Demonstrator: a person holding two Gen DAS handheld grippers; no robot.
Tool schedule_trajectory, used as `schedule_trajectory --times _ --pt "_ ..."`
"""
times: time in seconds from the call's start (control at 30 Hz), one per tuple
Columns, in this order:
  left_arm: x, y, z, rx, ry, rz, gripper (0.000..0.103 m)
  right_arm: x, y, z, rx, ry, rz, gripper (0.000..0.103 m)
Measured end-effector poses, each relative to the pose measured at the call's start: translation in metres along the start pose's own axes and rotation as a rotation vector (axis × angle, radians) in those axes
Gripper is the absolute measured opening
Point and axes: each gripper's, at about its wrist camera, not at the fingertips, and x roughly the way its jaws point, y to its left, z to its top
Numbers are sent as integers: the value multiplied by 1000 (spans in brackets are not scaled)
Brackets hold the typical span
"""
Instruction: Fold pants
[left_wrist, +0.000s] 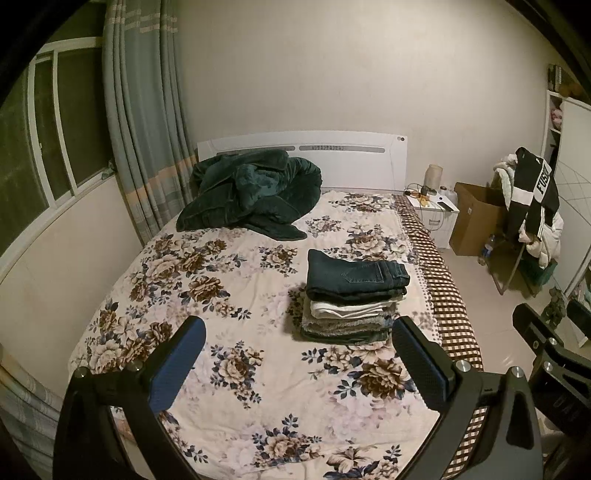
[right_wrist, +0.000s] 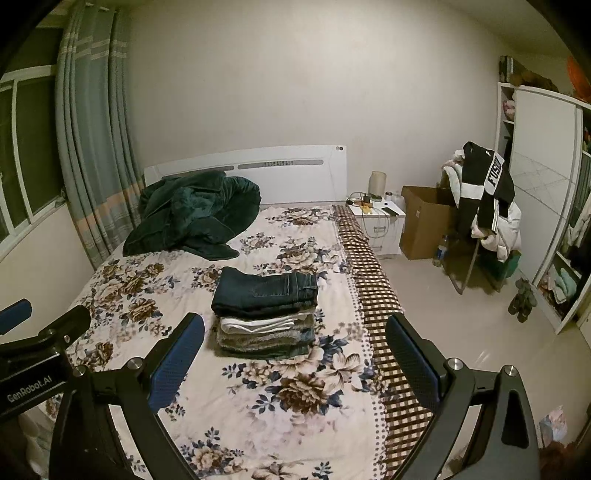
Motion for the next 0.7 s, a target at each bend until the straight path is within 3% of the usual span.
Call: schedule_trajectory --times 0.7 --pt "-3 -2 2 4 2 9 103 3 -1 -5 4 7 2 100"
